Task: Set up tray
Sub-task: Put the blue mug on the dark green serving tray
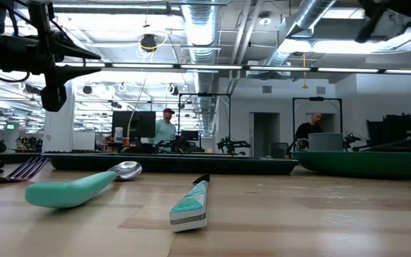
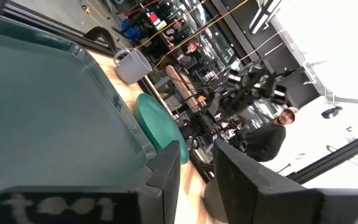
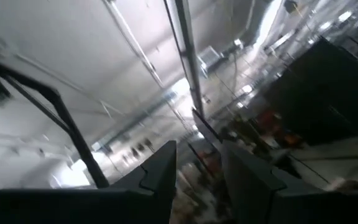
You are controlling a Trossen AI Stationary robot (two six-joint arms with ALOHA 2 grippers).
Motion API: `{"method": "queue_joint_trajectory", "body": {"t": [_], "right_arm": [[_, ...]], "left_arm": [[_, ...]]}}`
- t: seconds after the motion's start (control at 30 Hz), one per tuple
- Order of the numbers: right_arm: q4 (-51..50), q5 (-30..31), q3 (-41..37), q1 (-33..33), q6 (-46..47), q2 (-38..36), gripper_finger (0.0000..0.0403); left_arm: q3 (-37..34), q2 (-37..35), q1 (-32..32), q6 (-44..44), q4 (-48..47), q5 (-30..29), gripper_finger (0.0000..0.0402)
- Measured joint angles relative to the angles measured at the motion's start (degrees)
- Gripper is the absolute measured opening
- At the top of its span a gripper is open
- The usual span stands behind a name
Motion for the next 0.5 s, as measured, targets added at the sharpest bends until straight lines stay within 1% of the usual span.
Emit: {"method": "queue_joint_trajectory", "body": {"t": [0.13, 0.23, 0.3, 0.37, 0.43, 0.5], "right_arm": [[-5.15, -0.03, 10.63, -0.47, -5.05, 14.77, 0.0122], [-16.37, 0.99, 20.16, -2.36, -8.73, 24.01, 0.0122], [-28.84, 3.66, 27.15, -4.35, -10.11, 29.12, 0.0122], [-44.82, 8.18, 34.73, -6.96, -10.38, 33.69, 0.0122], [-62.01, 13.51, 41.86, -9.9, -8.24, 38.07, 0.0122], [-75.62, 17.19, 48.98, -13.41, -5.21, 42.89, 0.0122]], "left_arm": [[0.0, -0.01, 0.0, 0.0, 0.0, -0.35, 0.0084], [0.0, 0.01, 0.0, -0.01, 0.12, -1.82, 0.0084], [0.0, -0.01, 0.01, -0.2, 0.22, -2.4, 0.0084], [0.0, 0.0, 0.01, -0.65, 0.35, -2.4, 0.0084], [0.0, -0.01, 0.02, -0.96, 0.39, -2.4, 0.0084], [0.0, -0.01, 0.0, -0.96, 0.39, -2.43, 0.0084]]}}
